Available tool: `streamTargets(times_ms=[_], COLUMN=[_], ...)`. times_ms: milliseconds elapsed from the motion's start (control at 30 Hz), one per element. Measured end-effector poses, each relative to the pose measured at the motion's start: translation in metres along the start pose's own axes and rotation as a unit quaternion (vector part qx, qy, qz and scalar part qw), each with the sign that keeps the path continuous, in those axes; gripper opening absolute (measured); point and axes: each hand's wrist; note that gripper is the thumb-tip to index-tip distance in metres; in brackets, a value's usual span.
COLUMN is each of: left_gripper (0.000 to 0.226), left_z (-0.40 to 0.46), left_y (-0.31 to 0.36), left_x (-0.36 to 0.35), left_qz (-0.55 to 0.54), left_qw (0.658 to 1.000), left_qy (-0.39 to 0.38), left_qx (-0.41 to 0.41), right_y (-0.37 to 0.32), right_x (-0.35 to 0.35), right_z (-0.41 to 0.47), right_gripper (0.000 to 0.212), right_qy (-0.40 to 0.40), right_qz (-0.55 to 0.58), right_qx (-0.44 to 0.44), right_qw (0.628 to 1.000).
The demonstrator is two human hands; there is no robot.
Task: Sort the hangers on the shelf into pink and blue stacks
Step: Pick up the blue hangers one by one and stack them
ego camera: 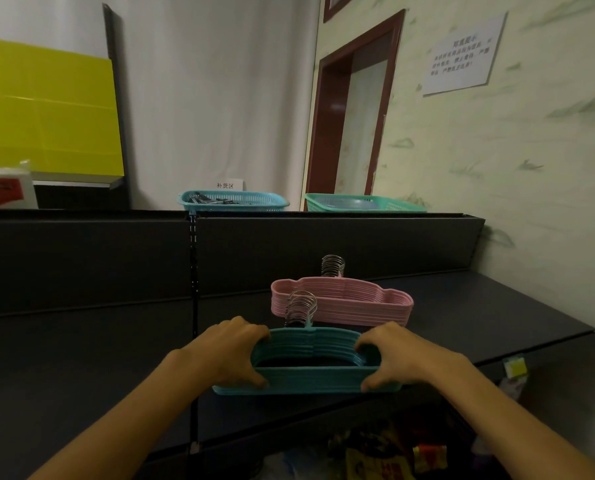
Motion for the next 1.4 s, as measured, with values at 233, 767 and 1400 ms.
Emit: streamTargets(times_ms=[233, 767, 1400], left_gripper=[0.069, 0.077, 0.066], left_z=[0.003, 0.015, 0.015], left_y=[0.0, -0.007, -0.009], left_x=[0.002, 0.006, -0.01], left_qz=[0.004, -0.008, -0.044], left_qw=[1.0, 0.996, 0.996], left_qy=[-0.016, -0.085, -0.072], left_qx=[0.02, 0.01, 0.037], right_y=[-0.002, 0.001, 0.005], right_x=[0.006, 0.006, 0.002], right_z=[0.004, 0.017, 0.008], right_gripper=[0.073, 0.073, 0.072], right_qy=[-0.012, -0.056, -0.029], right_qz=[-0.017, -0.028, -0.043], right_qx=[-0.003, -0.01, 0.035], right_qw=[1.0, 0.998, 0.998])
Point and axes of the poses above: each hand's wrist, its own z-axis towards the middle knuckle, its own x-axis out of the back of the hand, y = z × x
